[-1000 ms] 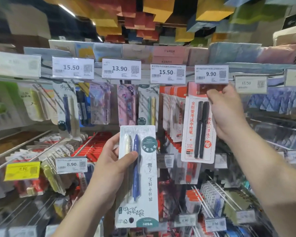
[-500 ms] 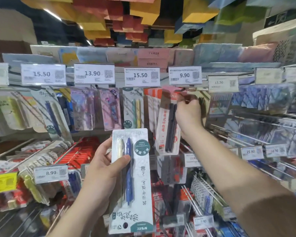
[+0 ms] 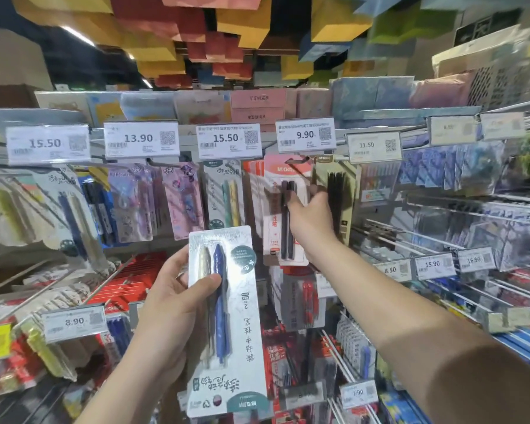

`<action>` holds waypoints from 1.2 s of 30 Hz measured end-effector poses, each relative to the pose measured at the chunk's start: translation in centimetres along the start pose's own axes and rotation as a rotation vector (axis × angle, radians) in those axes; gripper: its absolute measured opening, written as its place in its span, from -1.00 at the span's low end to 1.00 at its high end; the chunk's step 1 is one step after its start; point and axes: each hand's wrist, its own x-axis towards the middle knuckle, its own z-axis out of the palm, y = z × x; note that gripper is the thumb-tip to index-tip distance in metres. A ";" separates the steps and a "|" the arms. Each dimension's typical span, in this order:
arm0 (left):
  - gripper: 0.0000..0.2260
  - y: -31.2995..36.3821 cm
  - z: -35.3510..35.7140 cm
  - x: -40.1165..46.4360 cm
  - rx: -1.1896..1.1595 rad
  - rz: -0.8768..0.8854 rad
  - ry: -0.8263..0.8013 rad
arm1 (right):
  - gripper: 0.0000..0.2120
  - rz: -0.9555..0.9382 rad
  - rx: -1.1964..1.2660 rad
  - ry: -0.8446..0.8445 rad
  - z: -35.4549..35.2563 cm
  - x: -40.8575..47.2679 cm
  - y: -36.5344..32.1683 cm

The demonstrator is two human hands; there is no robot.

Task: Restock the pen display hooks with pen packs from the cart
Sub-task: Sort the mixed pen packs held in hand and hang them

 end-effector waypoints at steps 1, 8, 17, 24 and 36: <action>-0.56 0.0 0.1 0.0 -0.001 0.000 0.002 | -0.61 0.006 -0.020 0.008 0.3 0.3 0.1; -0.57 0.1 -0.7 0.0 0.013 0.008 0.013 | -0.47 0.042 -0.128 -0.033 1.1 1.5 1.7; -0.57 -1.3 -0.9 -0.1 0.017 0.046 0.082 | -0.68 -0.284 -0.225 0.080 -2.7 -4.8 3.5; -0.75 -4.1 -0.8 -1.2 -0.032 0.111 0.216 | -0.77 -0.183 -0.027 -0.388 -5.2 -17.1 9.7; -0.62 -8.7 -3.0 -3.9 -0.072 0.096 0.223 | -0.91 0.384 0.252 -0.301 -7.2 -19.8 15.0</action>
